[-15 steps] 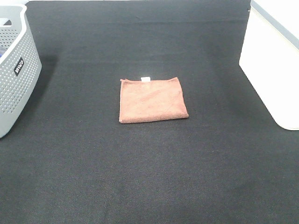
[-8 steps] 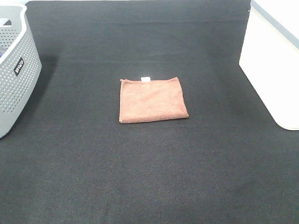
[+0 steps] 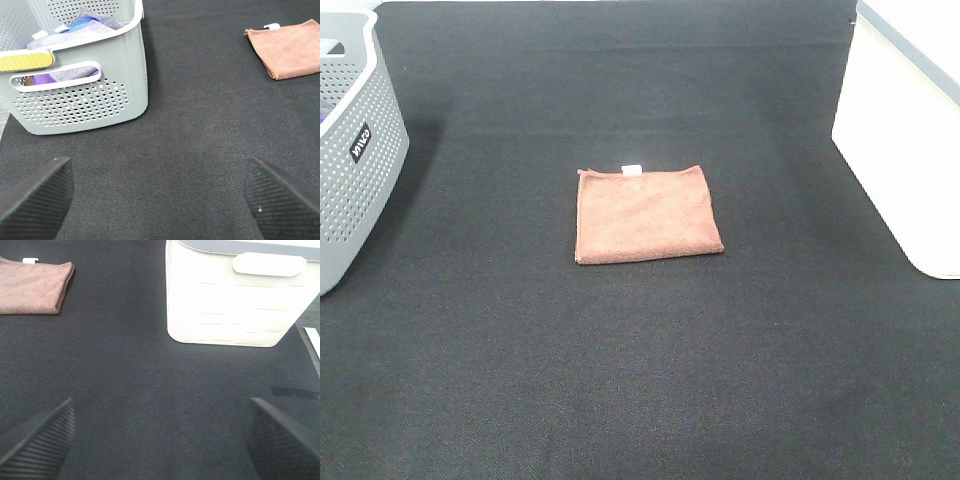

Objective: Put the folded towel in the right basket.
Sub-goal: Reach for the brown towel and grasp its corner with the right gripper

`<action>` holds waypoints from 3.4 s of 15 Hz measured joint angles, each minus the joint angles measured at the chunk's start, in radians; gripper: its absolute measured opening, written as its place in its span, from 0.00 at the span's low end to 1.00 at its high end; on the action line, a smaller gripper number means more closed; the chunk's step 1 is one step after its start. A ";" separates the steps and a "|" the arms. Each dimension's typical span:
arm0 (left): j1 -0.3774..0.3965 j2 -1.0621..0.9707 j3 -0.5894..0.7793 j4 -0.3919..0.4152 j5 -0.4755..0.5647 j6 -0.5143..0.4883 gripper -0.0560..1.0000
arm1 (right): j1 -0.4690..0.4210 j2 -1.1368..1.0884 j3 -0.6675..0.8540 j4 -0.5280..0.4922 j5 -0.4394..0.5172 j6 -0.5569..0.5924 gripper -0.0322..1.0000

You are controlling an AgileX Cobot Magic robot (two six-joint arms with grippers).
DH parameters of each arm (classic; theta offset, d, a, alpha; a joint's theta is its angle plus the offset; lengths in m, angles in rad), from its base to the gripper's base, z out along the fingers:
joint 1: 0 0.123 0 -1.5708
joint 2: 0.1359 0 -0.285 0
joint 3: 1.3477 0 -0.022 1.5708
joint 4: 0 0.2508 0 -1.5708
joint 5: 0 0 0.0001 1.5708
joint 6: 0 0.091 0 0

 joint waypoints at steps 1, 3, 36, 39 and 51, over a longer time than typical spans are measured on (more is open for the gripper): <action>0.000 0.000 0.000 0.000 0.000 0.000 0.88 | 0.000 0.000 0.000 0.000 0.000 0.000 0.86; 0.000 0.000 0.000 0.000 0.000 0.000 0.88 | 0.000 0.000 0.000 0.000 0.000 0.000 0.86; 0.000 0.000 0.000 0.000 0.000 0.000 0.88 | 0.000 1.222 -0.620 0.291 -0.263 -0.117 0.86; 0.000 0.000 0.000 0.000 0.000 0.000 0.88 | 0.029 1.414 -0.771 0.399 -0.236 -0.170 0.86; 0.000 0.000 0.000 -0.001 0.000 0.000 0.88 | 0.210 2.079 -1.102 0.490 -0.196 -0.183 0.85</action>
